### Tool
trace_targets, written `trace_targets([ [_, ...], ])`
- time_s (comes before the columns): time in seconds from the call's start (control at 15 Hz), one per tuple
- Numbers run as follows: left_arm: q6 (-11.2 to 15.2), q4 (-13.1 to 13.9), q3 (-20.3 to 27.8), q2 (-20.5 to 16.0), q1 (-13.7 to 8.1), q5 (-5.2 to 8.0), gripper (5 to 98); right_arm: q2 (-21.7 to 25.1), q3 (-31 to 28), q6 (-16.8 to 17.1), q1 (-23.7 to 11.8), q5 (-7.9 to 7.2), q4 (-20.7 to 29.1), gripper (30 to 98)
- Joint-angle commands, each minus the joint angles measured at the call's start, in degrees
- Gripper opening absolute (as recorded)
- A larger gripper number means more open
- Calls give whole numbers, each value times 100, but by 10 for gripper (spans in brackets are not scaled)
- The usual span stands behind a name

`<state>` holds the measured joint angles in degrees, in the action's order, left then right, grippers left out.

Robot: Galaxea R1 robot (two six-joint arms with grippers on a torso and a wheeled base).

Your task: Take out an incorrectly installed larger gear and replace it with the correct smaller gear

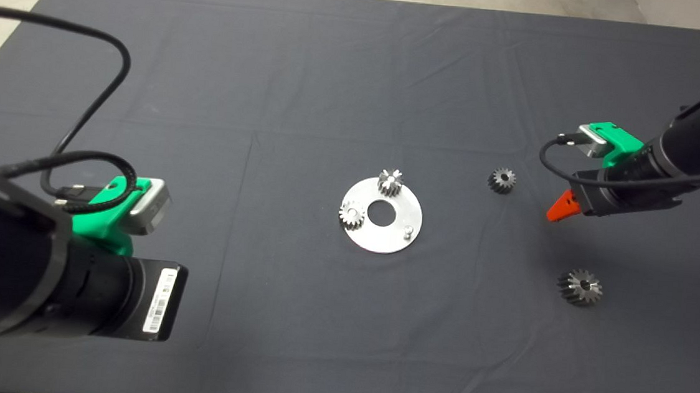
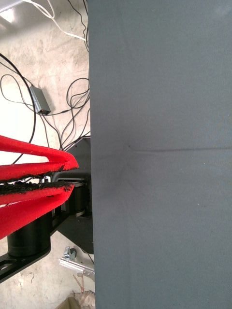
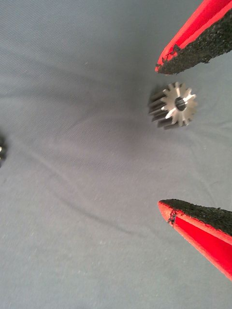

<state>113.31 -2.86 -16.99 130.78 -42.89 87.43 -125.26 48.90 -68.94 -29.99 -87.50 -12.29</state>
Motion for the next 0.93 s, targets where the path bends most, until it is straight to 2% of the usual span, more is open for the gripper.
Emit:
trace_targets([
  [0.0, 42, 57, 49, 14, -97, 397, 53, -210, 84, 12, 112, -566, -916, 682],
  [0.27, 42, 49, 49, 23, -97, 393, 53, -463, 548, 170, 339, -566, -1424, 682],
  [0.53, 42, 57, 59, 32, -97, 389, 53, -733, 1024, 170, 617, -557, -1839, 682],
  [0.6, 42, 57, 66, 32, -97, 389, 53, -786, 1101, 170, 675, -557, -1932, 687],
  [0.67, 42, 57, 75, 63, -97, 392, 53, -786, 1148, 170, 771, -557, -1988, 719],
  [0.87, 83, 57, 66, 172, -97, 395, 53, -914, 1372, 156, 941, -540, -2168, 728],
])
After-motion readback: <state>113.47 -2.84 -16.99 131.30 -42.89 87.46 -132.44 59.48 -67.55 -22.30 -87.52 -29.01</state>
